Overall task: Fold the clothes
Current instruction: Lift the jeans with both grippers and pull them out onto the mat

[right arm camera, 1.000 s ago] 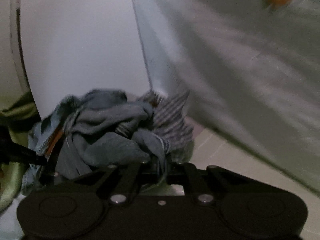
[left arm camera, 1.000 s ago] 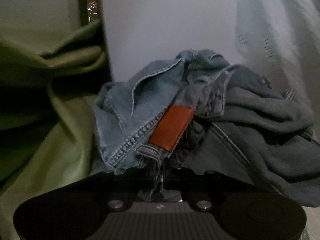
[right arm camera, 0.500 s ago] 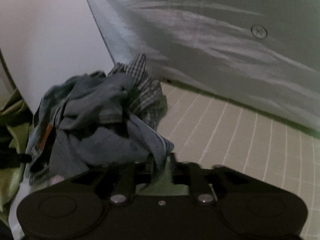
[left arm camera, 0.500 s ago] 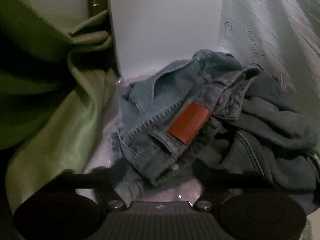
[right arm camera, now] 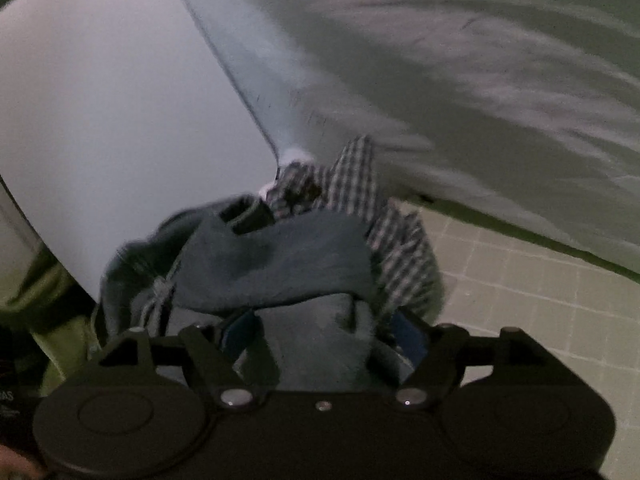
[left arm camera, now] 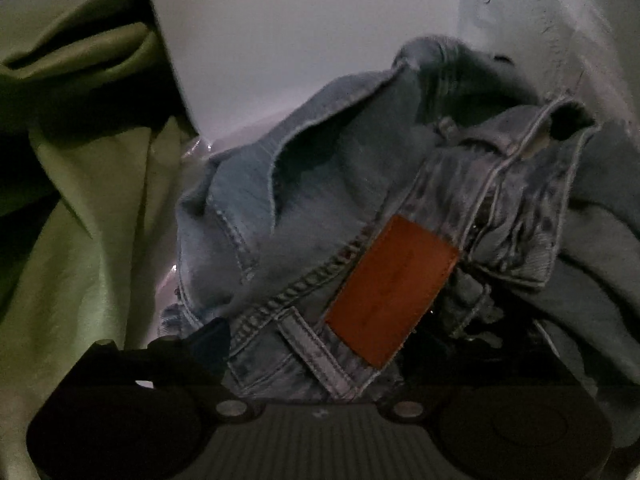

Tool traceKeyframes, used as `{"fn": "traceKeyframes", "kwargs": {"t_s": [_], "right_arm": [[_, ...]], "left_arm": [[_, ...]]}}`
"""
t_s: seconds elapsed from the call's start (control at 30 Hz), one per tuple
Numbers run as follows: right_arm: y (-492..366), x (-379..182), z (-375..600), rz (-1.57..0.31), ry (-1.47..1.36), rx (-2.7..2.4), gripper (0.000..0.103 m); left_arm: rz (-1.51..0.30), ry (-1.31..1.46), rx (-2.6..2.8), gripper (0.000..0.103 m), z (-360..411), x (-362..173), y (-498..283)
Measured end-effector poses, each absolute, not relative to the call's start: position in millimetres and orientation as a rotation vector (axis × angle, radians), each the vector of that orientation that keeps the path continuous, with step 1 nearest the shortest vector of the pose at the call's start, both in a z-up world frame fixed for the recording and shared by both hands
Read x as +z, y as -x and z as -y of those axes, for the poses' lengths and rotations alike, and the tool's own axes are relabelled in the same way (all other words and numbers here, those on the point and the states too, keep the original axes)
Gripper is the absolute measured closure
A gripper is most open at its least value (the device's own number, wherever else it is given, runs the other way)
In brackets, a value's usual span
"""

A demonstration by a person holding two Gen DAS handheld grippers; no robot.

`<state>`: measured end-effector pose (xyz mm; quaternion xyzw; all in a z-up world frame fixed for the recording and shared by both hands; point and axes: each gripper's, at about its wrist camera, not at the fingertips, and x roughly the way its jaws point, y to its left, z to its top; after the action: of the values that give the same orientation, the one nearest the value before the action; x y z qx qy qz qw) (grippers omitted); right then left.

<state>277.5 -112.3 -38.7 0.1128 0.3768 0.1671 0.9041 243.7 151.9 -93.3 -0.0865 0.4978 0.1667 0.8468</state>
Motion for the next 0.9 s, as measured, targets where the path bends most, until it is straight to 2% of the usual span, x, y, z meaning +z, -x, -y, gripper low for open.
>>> {"fn": "traceKeyframes", "kwargs": {"t_s": [0.1, 0.13, 0.17, 0.2, 0.27, 0.3, 0.33, 0.37, 0.67, 0.9], "right_arm": [[-289, -48, 105, -0.801, -0.229, 0.363, 0.025], [-290, -50, 105, -0.807, -0.232, 0.369, 0.025], [-291, -51, 105, -0.815, -0.238, 0.382, 0.028], [-292, -52, 106, -0.823, -0.246, 0.399, 0.034], [-292, -51, 105, -0.825, -0.237, 0.419, 0.06], [-289, -49, 104, -0.815, -0.217, 0.434, 0.068], [-285, -46, 103, -0.799, -0.189, 0.451, 0.079], [-281, -42, 103, -0.78, -0.173, 0.468, 0.085], [-216, 16, 128, -0.586, -0.214, 0.539, 0.091], [-126, 68, 217, -0.419, -0.381, 0.397, 0.092]], "left_arm": [[-1.045, 0.188, 0.363, 0.01, -152, -93, -243], [-1.043, 0.19, 0.367, 0.012, -152, -93, -243], [-1.036, 0.186, 0.377, 0.02, -151, -92, -242], [-1.028, 0.181, 0.388, 0.03, -151, -90, -241], [-0.995, 0.192, 0.404, 0.051, -149, -84, -236], [-0.978, 0.199, 0.412, 0.065, -149, -80, -234], [-0.961, 0.206, 0.419, 0.071, -148, -77, -231], [-0.938, 0.198, 0.415, 0.085, -145, -70, -227], [-0.743, 0.136, 0.319, 0.088, -111, 9, -176], [-0.571, 0.128, 0.179, 0.088, -74, 88, -95]]}}
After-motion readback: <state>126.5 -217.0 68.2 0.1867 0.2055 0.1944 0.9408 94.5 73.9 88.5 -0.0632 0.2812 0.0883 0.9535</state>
